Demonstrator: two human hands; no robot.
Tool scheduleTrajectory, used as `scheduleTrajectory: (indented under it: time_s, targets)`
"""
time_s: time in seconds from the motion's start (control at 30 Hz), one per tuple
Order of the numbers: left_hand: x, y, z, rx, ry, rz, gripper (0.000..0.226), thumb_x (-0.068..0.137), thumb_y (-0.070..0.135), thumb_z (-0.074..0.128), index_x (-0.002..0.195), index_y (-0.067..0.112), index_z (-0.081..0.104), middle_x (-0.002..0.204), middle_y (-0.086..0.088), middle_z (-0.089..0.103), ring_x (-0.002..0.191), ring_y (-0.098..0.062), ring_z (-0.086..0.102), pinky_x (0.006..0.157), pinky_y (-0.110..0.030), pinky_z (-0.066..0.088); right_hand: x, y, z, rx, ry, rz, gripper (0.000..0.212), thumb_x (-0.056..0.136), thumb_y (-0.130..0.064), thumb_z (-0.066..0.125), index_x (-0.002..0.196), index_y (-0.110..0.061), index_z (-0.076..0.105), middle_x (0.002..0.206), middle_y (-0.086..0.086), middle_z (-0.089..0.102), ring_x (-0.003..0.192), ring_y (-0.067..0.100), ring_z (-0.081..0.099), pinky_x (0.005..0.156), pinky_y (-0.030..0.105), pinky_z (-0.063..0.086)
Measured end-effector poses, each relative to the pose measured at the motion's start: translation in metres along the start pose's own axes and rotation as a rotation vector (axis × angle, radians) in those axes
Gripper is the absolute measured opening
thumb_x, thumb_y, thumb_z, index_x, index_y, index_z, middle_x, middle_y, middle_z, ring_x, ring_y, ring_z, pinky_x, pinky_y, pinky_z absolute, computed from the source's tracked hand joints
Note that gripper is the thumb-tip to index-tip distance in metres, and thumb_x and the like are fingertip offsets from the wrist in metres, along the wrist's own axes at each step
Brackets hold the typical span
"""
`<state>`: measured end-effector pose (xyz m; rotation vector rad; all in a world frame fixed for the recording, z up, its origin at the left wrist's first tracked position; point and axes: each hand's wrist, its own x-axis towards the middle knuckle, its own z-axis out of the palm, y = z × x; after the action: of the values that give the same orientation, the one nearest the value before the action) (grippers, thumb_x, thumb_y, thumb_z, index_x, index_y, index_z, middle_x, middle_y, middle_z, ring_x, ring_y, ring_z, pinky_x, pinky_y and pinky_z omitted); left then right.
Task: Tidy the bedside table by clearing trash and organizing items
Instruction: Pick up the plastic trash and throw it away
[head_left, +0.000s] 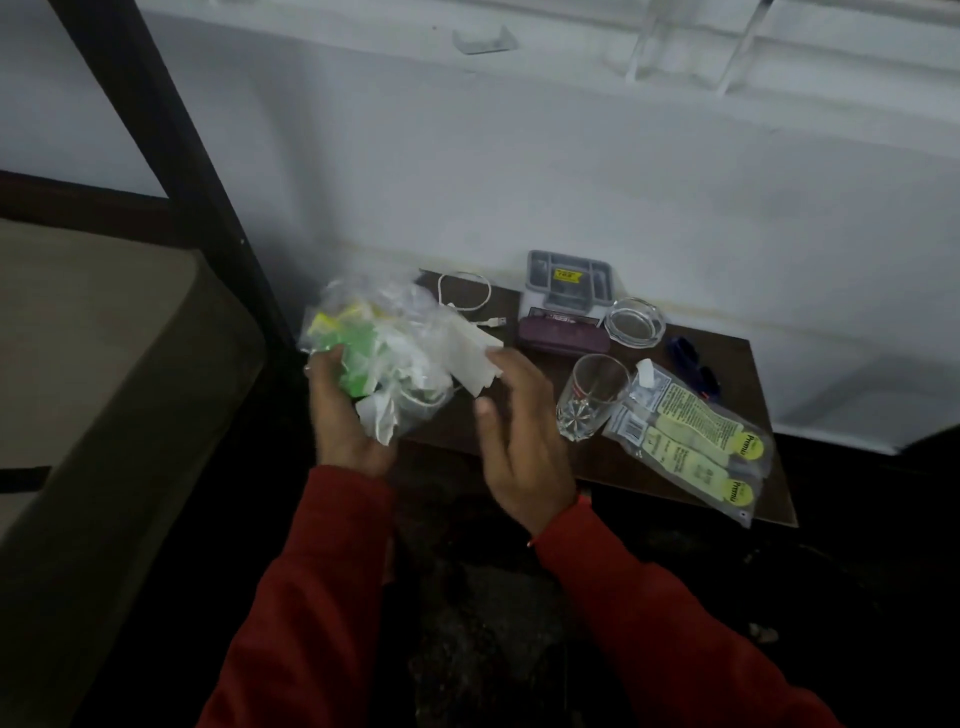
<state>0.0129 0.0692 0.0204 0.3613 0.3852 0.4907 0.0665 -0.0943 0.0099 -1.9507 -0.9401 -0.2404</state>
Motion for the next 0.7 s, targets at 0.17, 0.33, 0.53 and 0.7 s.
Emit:
scheduleTrajectory:
  time_s: [0.17,0.33,0.53,0.7]
  targets:
    - [0.009,0.003,-0.012,0.031,0.179,0.151,0.041,0.085,0.04,0.06,0.119,0.019,0.07,0.116,-0.003,0.071,0.119,-0.026,0.066,0.092,-0.037,0.058,-0.017,0.074,0.018,-0.121,-0.145,0.46,0.041,0.093,-0.006,0.053,0.133,-0.011,0.05,0.144,0.01,0.04,0.135,0.024,0.042,0.117,0.037,0.034]
    - [0.007,0.004,-0.007,0.013,0.219,0.193,0.049,0.093,0.044,0.052,0.132,0.018,0.066,0.124,-0.004,0.074,0.112,-0.022,0.072,0.093,-0.038,0.06,0.001,0.082,0.033,-0.087,-0.224,0.474,0.028,0.093,-0.025,0.062,0.121,-0.024,0.06,0.148,0.014,0.039,0.141,0.031,0.033,0.117,0.047,0.031]
    - [0.012,0.008,-0.016,-0.043,0.217,0.218,0.069,0.084,0.04,0.061,0.146,0.013,0.054,0.15,-0.009,0.056,0.137,-0.03,0.055,0.117,-0.048,0.04,0.047,0.077,0.048,-0.101,-0.344,0.521,0.055,0.096,-0.04,0.058,0.148,-0.028,0.044,0.158,0.001,0.035,0.142,0.032,0.029,0.115,0.047,0.028]
    - [0.014,0.011,-0.014,-0.099,0.222,0.223,0.061,0.092,0.036,0.052,0.148,0.011,0.053,0.132,-0.009,0.064,0.135,-0.031,0.057,0.111,-0.046,0.046,0.054,0.072,0.044,0.017,0.124,0.421,0.06,0.098,-0.027,0.053,0.154,-0.02,0.032,0.162,0.004,0.028,0.145,0.024,0.028,0.115,0.031,0.026]
